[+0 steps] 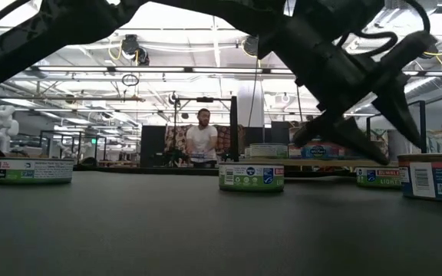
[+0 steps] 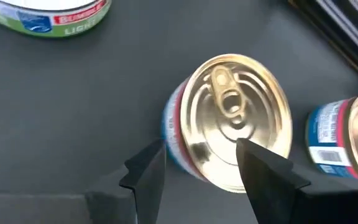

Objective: Stack canned seafood by type on shelf
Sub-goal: Stack the blue pink tuna can on top of the other blue pink tuna can on the shelf

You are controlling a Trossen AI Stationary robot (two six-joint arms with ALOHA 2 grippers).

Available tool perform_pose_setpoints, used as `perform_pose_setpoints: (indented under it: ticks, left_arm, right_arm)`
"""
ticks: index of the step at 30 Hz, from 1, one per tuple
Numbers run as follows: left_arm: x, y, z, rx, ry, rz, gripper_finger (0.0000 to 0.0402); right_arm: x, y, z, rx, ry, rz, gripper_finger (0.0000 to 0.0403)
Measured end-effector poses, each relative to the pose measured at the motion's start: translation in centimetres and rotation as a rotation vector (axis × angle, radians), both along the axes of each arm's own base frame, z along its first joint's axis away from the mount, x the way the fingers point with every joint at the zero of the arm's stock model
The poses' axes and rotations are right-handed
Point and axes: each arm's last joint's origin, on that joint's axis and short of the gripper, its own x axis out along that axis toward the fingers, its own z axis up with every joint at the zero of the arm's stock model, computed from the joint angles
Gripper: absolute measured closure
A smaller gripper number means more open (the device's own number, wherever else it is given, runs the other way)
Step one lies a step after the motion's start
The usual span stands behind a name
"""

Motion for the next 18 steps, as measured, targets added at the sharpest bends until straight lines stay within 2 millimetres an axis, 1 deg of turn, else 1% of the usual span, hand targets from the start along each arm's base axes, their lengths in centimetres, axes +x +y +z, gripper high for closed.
perform_pose_setpoints:
  ticks: [12,15,18]
  left_arm:
    - [0.1,-0.06,-0.31,0.008,-0.004,-0.001,0.0207]
    - [0.1,-0.07,-0.56,-0.001,0.005,-0.008,0.0222]
    - [0.04,0.16,-0.68,-0.009,0.018,-0.005,0.0252]
  right_arm:
    - [0.05,-0.01,0.05,-0.016,-0.019,0.01,0.0403]
    - [0.05,-0.01,0.05,-0.015,-0.019,0.011,0.0403]
    - [0.05,-0.01,0.05,-0.015,-0.02,0.011,0.0403]
